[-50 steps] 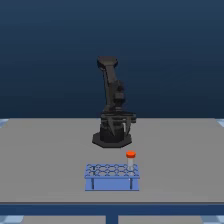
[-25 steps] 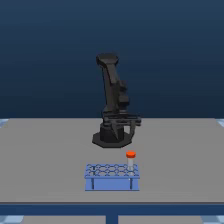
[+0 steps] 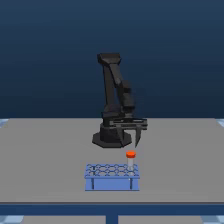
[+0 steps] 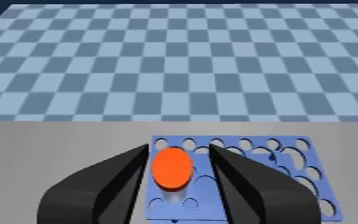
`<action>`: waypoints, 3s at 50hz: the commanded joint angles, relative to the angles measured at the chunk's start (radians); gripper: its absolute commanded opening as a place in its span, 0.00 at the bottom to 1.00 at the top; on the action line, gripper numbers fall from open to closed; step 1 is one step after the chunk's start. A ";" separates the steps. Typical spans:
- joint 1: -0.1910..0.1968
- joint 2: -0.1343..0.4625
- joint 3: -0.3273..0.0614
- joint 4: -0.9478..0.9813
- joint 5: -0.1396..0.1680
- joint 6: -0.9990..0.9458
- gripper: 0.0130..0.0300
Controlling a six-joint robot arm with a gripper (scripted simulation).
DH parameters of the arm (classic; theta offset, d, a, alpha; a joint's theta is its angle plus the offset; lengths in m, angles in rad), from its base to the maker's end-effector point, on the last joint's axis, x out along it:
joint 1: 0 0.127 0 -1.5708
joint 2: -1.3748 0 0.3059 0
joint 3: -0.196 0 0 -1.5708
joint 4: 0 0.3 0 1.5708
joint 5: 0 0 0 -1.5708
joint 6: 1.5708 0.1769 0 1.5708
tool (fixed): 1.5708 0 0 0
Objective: Pick up the centrifuge tube on the rack
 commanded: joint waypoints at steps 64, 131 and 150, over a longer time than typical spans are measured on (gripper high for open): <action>0.016 0.092 -0.018 -0.147 -0.037 0.167 1.00; 0.016 0.159 0.018 -0.406 -0.089 0.441 0.00; 0.016 0.152 0.015 -0.383 -0.083 0.416 0.00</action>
